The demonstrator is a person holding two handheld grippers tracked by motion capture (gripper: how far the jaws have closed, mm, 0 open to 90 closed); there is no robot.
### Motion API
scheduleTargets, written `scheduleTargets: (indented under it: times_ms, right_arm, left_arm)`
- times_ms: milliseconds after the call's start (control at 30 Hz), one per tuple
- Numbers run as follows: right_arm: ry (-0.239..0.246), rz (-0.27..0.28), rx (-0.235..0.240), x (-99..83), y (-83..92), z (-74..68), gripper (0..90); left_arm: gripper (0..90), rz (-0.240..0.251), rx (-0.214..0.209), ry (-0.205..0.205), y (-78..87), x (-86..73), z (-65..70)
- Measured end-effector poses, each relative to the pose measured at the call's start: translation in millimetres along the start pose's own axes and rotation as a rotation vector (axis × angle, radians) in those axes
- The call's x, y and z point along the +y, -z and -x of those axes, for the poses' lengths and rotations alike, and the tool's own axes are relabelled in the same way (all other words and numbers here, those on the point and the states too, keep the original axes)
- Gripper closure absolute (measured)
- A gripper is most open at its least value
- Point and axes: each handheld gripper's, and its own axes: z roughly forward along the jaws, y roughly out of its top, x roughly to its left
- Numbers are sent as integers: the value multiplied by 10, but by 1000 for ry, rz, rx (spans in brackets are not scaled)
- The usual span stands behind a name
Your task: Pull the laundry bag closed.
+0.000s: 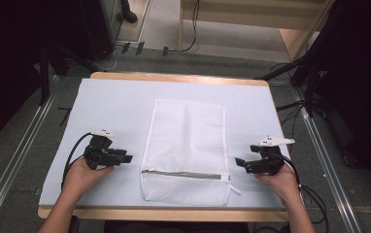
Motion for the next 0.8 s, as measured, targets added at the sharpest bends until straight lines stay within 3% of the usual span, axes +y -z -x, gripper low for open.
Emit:
scheduleTargets:
  times_ms: [200,467,600,800]
  right_arm:
    - [-4,11,8,9,10,-56,158]
    - [-25,2,23,4,20,-80,269]
    - [-34,-1,26,11,29,-99,302]
    - [-32,11,26,18,50,-114,351]
  left_arm:
    - [478,-13,-6,12,-18,10,-26]
    - [398,2,-25,26,-43,32,-29]
    - [377,12,-37,44,-41,37,-40]
    - [356,14,-40,33,-41,39,-45]
